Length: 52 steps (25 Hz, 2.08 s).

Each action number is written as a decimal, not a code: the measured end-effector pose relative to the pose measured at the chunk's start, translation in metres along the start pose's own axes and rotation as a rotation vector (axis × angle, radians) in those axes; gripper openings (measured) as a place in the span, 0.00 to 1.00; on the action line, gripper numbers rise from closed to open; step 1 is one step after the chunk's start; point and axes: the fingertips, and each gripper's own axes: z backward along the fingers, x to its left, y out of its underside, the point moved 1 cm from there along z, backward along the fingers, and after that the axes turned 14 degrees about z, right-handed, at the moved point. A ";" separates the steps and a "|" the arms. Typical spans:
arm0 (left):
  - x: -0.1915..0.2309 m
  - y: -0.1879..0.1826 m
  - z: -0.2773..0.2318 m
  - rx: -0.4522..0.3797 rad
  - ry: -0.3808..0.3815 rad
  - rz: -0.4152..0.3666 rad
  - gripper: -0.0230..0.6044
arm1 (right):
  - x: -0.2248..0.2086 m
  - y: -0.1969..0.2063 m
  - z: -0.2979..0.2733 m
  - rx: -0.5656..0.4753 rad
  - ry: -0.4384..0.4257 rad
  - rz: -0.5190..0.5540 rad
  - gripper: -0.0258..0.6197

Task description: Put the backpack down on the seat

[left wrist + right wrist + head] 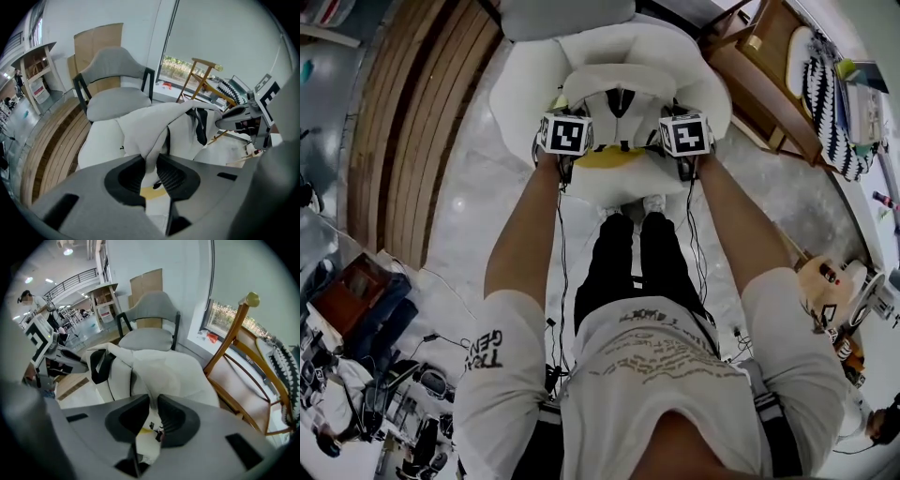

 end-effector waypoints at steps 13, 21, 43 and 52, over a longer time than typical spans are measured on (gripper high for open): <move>-0.034 0.013 0.063 -0.177 -0.013 0.020 0.09 | 0.015 0.008 0.062 -0.163 0.114 0.160 0.12; -0.120 -0.034 0.186 -0.426 0.051 -0.066 0.07 | 0.037 -0.034 0.181 -0.460 0.090 0.052 0.08; -0.243 -0.111 0.446 -0.931 0.155 -0.221 0.07 | 0.013 -0.113 0.486 -1.062 0.386 -0.078 0.08; -0.245 -0.111 0.455 -0.946 0.165 -0.206 0.07 | 0.010 -0.103 0.485 -1.042 0.392 -0.097 0.08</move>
